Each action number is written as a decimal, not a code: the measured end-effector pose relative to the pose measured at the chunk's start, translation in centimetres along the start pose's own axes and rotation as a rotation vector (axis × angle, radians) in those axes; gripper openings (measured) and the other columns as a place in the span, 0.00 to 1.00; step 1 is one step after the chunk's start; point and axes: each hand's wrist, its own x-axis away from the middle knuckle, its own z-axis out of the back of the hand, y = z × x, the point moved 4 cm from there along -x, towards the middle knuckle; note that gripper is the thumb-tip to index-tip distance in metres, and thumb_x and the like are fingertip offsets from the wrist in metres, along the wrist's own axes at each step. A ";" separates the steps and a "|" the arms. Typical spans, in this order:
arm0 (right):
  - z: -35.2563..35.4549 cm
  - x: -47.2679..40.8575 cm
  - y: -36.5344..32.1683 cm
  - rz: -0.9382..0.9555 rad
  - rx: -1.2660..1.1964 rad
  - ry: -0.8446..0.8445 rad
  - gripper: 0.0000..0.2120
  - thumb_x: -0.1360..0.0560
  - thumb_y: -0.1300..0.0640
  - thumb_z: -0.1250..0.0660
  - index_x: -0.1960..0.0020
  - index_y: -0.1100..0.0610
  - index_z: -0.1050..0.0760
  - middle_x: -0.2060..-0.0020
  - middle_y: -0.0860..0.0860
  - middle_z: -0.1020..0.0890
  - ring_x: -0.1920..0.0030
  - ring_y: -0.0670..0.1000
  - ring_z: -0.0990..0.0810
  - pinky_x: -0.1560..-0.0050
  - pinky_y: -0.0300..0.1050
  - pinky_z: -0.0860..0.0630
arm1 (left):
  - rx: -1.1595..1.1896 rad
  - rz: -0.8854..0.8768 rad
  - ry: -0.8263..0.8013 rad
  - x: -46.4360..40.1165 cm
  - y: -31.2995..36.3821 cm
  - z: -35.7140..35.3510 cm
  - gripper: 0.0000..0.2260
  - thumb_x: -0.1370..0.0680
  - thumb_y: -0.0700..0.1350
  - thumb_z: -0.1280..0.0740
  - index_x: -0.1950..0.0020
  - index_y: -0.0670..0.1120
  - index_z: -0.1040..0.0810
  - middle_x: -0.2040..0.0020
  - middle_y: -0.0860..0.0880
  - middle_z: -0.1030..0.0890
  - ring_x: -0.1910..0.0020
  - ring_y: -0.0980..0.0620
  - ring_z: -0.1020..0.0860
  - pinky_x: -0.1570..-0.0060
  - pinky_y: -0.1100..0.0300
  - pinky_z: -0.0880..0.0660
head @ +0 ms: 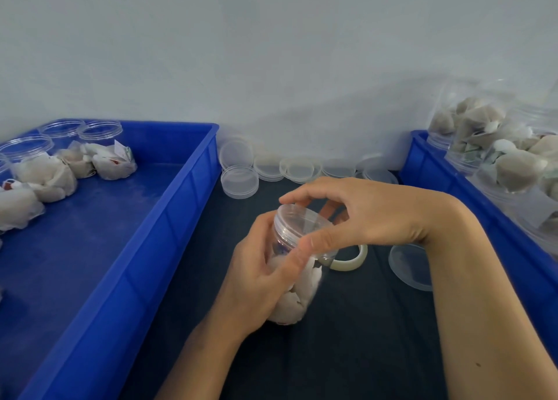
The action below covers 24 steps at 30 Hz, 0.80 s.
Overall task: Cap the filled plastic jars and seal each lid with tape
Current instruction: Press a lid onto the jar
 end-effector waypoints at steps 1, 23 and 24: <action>0.0 0.1 0.0 0.005 -0.003 0.001 0.28 0.26 0.35 0.24 0.28 0.31 0.28 0.39 0.30 0.22 0.43 0.38 0.19 0.37 0.48 0.20 | -0.025 -0.003 -0.006 0.0 -0.1 0.1 0.16 0.21 0.62 0.29 0.34 0.62 0.23 0.40 0.55 0.15 0.40 0.52 0.16 0.46 0.65 0.22; 0.4 0.7 -0.1 -0.008 -0.001 0.004 0.26 0.27 0.38 0.24 0.31 0.33 0.25 0.39 0.29 0.20 0.43 0.37 0.18 0.40 0.44 0.23 | -0.021 0.066 -0.073 0.1 -0.2 0.0 0.18 0.23 0.60 0.29 0.35 0.58 0.20 0.41 0.54 0.15 0.40 0.51 0.17 0.44 0.62 0.21; 0.3 0.6 -0.2 -0.029 0.023 0.014 0.28 0.29 0.33 0.25 0.31 0.33 0.25 0.40 0.29 0.21 0.45 0.36 0.18 0.42 0.42 0.24 | -0.022 0.066 -0.079 0.1 -0.2 -0.1 0.19 0.25 0.60 0.27 0.35 0.59 0.21 0.40 0.54 0.15 0.39 0.51 0.17 0.43 0.61 0.21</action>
